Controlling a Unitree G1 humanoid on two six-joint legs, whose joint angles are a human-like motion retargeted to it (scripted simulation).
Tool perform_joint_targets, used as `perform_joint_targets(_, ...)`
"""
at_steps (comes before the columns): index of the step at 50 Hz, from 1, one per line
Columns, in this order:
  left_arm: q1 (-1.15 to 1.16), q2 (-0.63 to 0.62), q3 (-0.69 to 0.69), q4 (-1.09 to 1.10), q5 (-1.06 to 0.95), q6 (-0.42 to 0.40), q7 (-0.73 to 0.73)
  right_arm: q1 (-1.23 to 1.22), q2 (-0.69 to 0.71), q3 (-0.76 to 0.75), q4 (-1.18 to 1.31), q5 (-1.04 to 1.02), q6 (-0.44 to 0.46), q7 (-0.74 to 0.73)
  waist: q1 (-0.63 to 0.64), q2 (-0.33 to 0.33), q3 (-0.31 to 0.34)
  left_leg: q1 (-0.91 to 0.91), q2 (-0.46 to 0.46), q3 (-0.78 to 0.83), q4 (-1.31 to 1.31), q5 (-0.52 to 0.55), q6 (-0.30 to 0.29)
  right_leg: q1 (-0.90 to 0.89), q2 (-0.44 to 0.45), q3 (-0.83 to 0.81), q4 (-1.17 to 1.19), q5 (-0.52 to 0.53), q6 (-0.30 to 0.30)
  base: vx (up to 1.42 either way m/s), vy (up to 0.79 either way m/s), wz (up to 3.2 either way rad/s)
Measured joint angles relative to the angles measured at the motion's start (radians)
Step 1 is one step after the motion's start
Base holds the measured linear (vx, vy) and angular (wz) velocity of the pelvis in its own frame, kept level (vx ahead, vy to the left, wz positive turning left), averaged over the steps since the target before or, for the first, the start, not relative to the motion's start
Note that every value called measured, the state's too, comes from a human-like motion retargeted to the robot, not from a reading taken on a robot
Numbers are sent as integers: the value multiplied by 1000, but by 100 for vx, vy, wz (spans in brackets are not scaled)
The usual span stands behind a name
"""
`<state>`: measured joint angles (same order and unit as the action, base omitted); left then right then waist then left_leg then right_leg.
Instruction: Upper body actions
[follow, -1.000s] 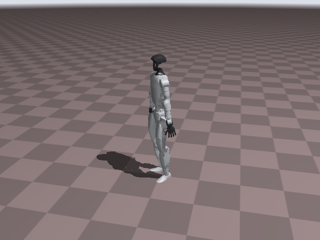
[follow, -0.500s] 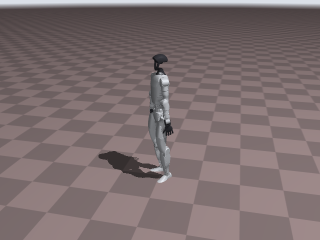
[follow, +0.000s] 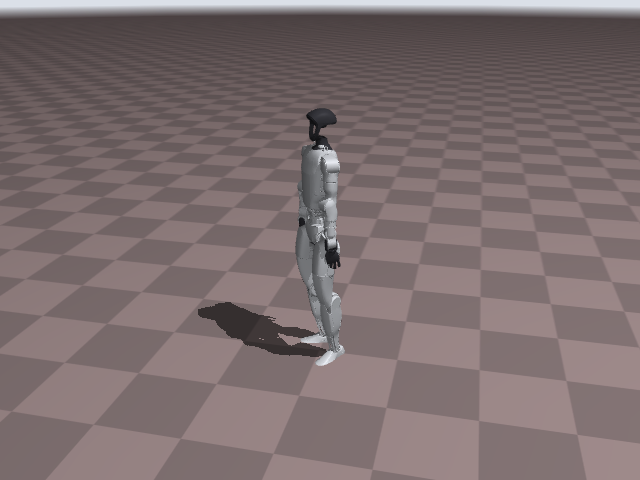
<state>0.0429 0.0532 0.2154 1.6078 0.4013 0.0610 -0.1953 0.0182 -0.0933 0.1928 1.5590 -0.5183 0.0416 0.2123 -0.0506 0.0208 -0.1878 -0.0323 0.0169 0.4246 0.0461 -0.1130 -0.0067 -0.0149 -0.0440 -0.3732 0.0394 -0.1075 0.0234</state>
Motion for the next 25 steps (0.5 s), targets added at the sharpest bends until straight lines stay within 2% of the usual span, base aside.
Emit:
perform_joint_targets(5,4,11,26,18,-31,10,4,9,-3,-4,14,-9,6,-3,-90,2,-7,3,-10,-85,4,-16,-12,4,-19,-85,2,-11,8,-1,-1,83)
perform_joint_targets(10,14,17,41,20,-58,8,15,18,-8,-14,17,9,7,-14,-122,2,-10,2,-11,-109,6,-19,-19,5,-28,-109,3,-13,11,-1,0,22)
perform_joint_targets(25,0,10,28,16,-37,4,-4,3,-11,-15,9,12,7,-11,-41,4,1,2,-9,-27,-1,-2,4,4,-4,-29,0,-4,1,0,1,-25)
